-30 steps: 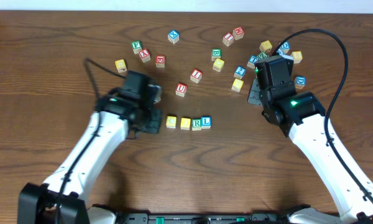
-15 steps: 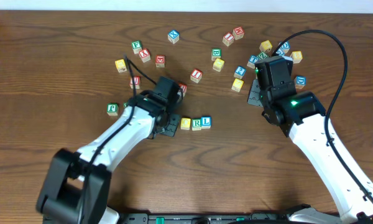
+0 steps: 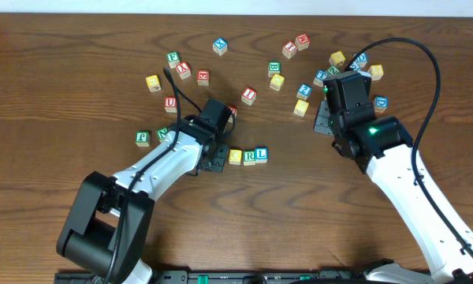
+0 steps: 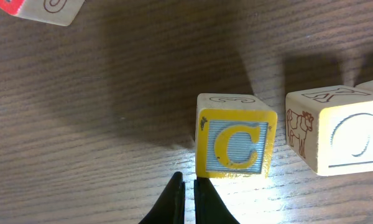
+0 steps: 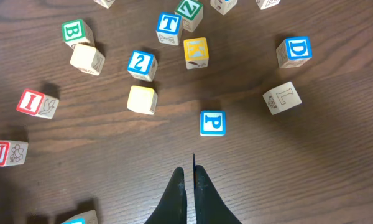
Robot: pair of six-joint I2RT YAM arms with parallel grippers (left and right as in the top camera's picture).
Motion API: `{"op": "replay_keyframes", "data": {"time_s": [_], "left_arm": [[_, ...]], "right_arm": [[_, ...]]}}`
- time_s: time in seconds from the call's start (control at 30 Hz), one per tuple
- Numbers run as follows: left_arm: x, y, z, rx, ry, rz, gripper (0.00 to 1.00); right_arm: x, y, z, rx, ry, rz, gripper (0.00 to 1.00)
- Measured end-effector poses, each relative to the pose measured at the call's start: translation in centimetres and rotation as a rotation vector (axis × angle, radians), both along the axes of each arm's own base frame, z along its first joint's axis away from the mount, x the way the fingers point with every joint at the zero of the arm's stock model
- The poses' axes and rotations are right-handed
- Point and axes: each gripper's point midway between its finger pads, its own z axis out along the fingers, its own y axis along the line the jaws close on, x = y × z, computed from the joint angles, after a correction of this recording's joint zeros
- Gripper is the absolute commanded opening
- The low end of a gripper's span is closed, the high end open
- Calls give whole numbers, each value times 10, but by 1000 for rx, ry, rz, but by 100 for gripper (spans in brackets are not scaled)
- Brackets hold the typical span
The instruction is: Spell out CORL
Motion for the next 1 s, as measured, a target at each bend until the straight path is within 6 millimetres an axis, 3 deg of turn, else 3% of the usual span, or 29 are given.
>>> {"op": "replay_keyframes", "data": {"time_s": [0.47, 0.83, 1.0], "left_arm": [[-4, 12, -1, 60, 8, 8, 7], [30, 14, 8, 91, -147, 34, 7], [30, 9, 8, 69, -143, 29, 7]], "right_arm": [[0, 0, 0, 1, -2, 0, 1], [0, 0, 0, 1, -2, 0, 1], [1, 0, 0, 1, -3, 0, 1]]}}
